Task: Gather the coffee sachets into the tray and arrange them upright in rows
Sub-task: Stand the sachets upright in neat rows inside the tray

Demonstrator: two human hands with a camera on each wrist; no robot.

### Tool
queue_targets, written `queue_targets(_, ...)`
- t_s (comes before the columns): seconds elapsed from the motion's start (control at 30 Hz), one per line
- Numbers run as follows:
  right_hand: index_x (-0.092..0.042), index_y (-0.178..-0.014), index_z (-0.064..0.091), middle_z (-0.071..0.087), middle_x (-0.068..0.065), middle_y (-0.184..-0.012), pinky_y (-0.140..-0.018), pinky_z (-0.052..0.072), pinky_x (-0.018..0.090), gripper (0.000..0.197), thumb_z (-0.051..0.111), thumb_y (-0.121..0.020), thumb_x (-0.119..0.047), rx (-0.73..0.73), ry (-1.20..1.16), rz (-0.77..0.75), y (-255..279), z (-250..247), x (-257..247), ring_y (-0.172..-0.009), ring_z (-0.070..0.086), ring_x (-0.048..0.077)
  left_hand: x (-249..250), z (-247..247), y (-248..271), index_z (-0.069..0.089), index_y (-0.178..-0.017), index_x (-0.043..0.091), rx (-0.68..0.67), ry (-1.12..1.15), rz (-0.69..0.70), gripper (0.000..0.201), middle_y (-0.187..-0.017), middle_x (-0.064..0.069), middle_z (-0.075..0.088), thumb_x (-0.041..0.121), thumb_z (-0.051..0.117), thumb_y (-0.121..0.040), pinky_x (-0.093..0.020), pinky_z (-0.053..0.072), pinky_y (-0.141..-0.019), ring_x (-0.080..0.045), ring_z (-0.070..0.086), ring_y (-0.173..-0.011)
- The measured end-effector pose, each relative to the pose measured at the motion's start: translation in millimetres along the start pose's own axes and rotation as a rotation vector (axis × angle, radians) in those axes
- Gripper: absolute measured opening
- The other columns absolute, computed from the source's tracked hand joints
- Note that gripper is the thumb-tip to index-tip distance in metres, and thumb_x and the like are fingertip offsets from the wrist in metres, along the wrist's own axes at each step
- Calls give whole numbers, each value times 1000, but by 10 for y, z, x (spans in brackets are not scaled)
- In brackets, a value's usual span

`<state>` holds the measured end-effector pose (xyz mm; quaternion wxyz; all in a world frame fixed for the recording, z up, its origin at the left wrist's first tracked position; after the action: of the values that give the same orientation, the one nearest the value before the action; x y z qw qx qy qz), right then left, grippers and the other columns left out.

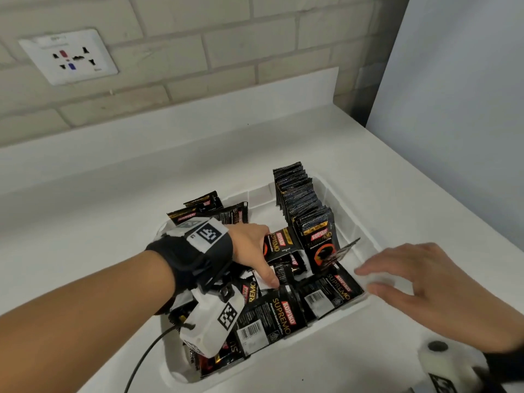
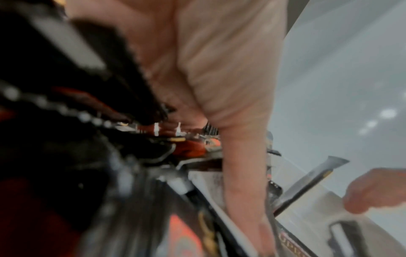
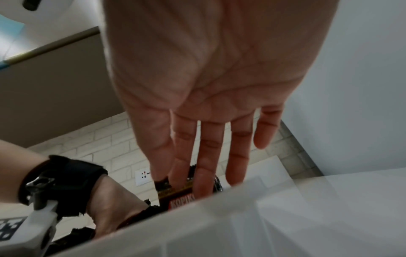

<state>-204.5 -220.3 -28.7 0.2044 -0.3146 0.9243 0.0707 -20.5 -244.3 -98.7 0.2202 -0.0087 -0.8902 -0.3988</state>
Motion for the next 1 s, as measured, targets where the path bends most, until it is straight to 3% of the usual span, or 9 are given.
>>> queue_targets(0.17,-45,-116,53,59,-31,-104,-89,26,10,28,38,-92,-43,-139,112,-104,-278,85,-235,-101,50,-7,105,-10,110,45,-95,25,3,73,108,46,-94,5,60,19,81,-67,-29,49,-88,-13,59,-89)
queue_targets(0.27,-41,-131,40,56,-27,-109,-86,27,13,36,40,-96,-35,-210,127,-98,-385,177,-296,-104,49,-5,164,-80,229,42,-99,27,71,6,164,52,-95,8,60,28,82,-65,-30,44,-91,-9,58,-90)
queue_targets(0.37,-38,-134,38,54,-23,-119,-93,30,16,39,41,-96,-34,-189,120,-78,-451,187,-284,-109,48,-5,196,-148,368,41,-99,28,153,-44,224,54,-91,12,56,35,82,-64,-22,38,-78,-2,53,-82)
queue_targets(0.5,-41,-127,45,54,-24,-115,-88,32,9,34,44,-94,-33,-188,42,-55,-392,128,-213,-101,47,-10,173,-239,559,44,-102,26,253,65,274,60,-94,8,59,34,85,-60,-20,52,-69,-4,59,-79)
queue_targets(0.57,-45,-118,50,59,-25,-108,-81,36,7,29,47,-92,-32,-171,-73,-23,-333,22,-190,-98,49,-10,184,-311,683,43,-95,30,339,109,312,56,-89,9,56,33,86,-58,-13,49,-62,2,59,-74)
queue_targets(0.7,-50,-98,62,63,-28,-96,-79,41,16,27,55,-87,-26,-62,-292,34,-175,-240,-135,-95,54,-7,181,-436,924,44,-91,33,476,271,379,57,-87,7,61,33,86,-53,-8,45,-62,8,59,-79)
queue_targets(0.77,-63,-103,51,61,-33,-97,-77,42,18,31,55,-83,-39,-13,-323,39,-80,-325,-122,-95,55,-6,180,-493,1028,47,-91,32,508,360,415,64,-88,9,67,42,87,-43,-10,46,-64,3,63,-78)
queue_targets(0.87,-67,-102,49,64,-32,-95,-74,42,16,45,35,-64,-86,32,-351,43,54,-402,-67,-95,58,-3,177,-634,1173,53,-86,31,587,491,515,59,-89,19,68,46,82,-36,-7,46,-63,1,66,-77)
queue_targets(1.0,-61,-101,55,66,-28,-95,-71,43,7,47,36,-65,-84,87,-466,1,147,-539,-230,-91,58,-3,91,-828,1344,63,-78,28,713,702,627,57,-72,11,67,58,82,-33,-11,47,-61,-3,63,-69)
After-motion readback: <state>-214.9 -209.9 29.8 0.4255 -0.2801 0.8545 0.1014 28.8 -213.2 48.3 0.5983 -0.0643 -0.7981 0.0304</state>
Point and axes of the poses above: each hand's wrist, its own y-axis away from the middle knuckle, its own z-axis out of the palm, x = y × z, the point moved 10 cm from there along -y, towards the middle knuckle
